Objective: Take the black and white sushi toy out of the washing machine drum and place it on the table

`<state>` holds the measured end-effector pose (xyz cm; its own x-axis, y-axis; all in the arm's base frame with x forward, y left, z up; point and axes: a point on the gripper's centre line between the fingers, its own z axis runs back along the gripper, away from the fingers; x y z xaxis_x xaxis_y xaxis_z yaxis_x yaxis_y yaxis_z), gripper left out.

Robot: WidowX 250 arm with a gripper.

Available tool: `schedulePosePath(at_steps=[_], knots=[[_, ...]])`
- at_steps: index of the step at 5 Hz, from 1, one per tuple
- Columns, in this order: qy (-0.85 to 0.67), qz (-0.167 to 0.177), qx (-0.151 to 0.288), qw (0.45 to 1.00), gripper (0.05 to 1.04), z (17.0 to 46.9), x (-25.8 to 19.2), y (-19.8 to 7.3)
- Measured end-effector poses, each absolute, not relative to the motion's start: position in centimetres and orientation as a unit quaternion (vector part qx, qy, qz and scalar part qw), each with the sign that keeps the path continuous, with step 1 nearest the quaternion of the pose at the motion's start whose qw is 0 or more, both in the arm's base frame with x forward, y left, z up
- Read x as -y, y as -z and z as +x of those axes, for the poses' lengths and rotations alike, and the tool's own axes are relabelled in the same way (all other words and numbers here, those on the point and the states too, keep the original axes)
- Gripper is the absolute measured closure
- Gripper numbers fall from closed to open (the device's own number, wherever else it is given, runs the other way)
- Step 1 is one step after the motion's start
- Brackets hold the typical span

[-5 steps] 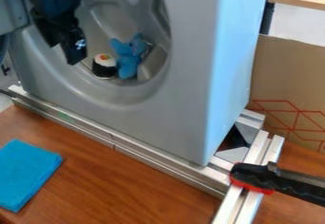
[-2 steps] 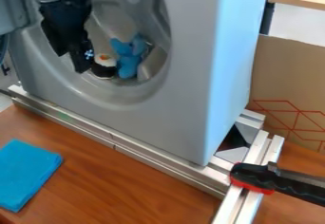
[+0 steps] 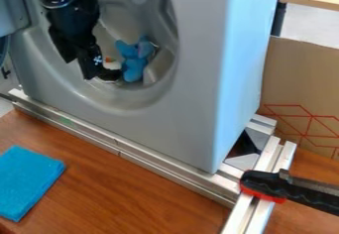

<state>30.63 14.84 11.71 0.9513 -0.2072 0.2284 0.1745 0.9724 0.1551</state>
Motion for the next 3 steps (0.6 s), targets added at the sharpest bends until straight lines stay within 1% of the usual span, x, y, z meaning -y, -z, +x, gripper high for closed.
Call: schedulePosePath(at_steps=[3], knots=[[0.109,0.05,0.114,0.986,0.083,32.6,-14.3,-10.8]])
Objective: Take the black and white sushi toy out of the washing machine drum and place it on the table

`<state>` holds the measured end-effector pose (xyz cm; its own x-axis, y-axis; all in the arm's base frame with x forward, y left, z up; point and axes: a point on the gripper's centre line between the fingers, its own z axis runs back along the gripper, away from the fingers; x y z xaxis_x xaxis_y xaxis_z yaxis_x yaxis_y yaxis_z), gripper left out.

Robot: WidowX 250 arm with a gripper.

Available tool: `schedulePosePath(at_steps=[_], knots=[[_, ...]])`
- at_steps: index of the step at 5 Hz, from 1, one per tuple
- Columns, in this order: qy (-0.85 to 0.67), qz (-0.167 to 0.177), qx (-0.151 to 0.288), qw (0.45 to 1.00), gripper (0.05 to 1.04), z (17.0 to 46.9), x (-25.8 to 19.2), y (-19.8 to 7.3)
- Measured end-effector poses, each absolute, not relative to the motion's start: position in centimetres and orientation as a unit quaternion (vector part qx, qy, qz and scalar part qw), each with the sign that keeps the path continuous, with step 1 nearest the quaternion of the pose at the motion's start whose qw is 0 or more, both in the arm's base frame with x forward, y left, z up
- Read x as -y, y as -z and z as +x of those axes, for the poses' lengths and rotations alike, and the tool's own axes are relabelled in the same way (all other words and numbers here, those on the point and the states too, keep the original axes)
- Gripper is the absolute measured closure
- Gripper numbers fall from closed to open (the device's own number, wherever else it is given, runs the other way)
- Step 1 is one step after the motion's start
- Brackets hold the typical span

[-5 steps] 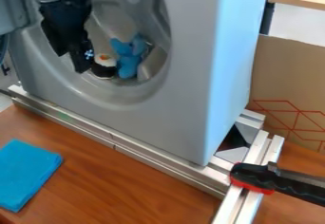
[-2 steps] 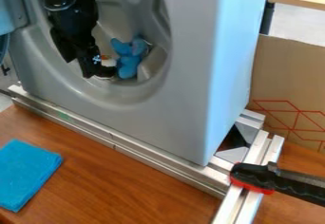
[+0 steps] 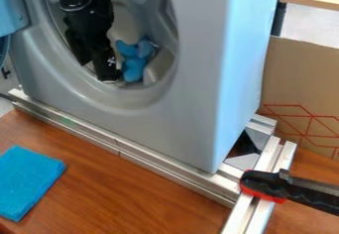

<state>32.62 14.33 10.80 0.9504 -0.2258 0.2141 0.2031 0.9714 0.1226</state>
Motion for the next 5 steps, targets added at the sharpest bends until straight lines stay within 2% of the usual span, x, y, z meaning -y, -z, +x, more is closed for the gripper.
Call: schedulePosePath(at_steps=[3,4,5], knots=[[0.121,0.041,0.103,0.987,0.083,33.7,-13.7,-9.8],[0.115,0.046,0.104,0.987,0.166,33.8,-13.8,-9.7],[0.111,0.05,0.111,0.986,0.325,34.0,-14.0,-9.9]])
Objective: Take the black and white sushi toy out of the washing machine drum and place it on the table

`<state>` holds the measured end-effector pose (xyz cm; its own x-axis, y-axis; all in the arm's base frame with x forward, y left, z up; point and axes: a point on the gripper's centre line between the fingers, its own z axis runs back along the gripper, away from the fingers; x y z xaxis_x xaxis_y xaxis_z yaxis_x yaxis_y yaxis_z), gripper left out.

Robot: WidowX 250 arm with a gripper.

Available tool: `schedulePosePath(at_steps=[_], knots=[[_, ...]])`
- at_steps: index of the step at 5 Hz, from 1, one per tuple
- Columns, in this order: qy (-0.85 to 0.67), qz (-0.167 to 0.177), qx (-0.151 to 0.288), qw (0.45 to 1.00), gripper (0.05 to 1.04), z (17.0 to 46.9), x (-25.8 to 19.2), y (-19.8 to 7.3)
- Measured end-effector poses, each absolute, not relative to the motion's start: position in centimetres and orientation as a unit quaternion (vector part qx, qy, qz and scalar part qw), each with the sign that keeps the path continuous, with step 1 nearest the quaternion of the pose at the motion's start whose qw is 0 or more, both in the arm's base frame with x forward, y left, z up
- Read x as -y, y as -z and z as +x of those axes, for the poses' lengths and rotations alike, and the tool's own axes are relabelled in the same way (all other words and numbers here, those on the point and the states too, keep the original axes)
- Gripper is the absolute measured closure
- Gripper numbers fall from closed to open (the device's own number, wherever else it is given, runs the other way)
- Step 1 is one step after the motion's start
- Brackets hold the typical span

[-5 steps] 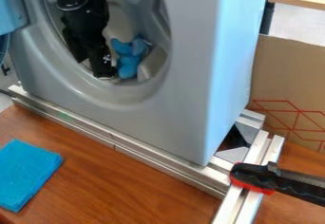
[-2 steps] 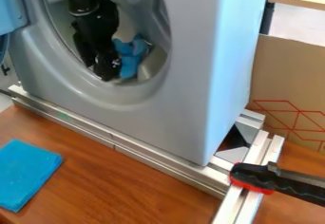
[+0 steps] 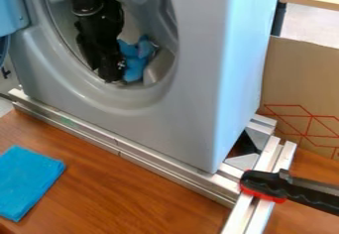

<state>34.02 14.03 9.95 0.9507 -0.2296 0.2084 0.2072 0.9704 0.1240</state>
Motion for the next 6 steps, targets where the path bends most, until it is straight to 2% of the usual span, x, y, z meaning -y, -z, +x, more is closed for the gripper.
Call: schedulePosePath(at_steps=[1,2,3,4,6], knots=[[0.112,0.048,0.121,0.985,0.503,34.3,-14.0,-10.0],[0.098,0.036,0.119,0.987,0.555,33.8,-14.5,-9.9],[0.067,0.04,0.103,0.992,0.556,30.4,-15.2,-11.2],[0.042,0.066,0.076,0.994,0.556,26.1,-15.0,-12.6],[0.032,0.031,-0.006,0.999,0.556,19.9,-13.6,-12.2]])
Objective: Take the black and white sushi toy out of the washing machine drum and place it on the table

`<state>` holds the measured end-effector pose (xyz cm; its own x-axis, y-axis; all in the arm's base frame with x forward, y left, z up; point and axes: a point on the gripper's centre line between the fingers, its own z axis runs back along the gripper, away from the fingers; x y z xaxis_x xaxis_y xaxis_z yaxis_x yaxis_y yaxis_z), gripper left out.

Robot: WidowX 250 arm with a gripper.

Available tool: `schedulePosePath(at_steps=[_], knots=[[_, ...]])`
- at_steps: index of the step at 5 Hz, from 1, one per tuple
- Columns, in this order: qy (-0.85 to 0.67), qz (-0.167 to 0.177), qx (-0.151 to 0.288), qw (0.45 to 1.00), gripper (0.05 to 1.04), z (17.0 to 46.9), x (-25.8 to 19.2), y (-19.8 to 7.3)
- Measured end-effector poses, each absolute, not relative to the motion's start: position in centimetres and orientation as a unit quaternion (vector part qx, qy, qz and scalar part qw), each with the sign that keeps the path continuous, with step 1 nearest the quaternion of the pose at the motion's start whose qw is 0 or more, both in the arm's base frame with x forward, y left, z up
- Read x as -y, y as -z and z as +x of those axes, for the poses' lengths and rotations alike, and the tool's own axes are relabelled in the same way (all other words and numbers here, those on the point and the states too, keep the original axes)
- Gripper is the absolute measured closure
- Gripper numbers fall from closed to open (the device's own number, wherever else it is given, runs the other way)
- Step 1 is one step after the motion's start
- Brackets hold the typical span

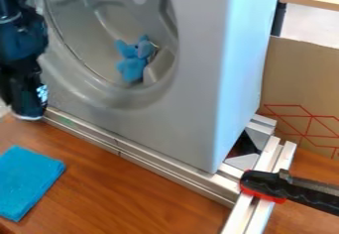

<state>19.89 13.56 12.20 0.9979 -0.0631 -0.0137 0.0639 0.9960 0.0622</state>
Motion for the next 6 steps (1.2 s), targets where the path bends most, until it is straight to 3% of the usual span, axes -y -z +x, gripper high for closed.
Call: schedulePosePath(at_steps=[1,2,3,6], knots=[[0.069,0.026,-0.015,0.997,0.556,16.5,-13.4,-10.3],[0.101,0.027,-0.005,0.994,0.556,15.8,-12.9,-9.0],[0.146,0.034,0.021,0.988,0.556,15.6,-14.6,-8.1],[0.233,-0.031,0.049,0.971,0.556,16.6,-15.4,-4.0]])
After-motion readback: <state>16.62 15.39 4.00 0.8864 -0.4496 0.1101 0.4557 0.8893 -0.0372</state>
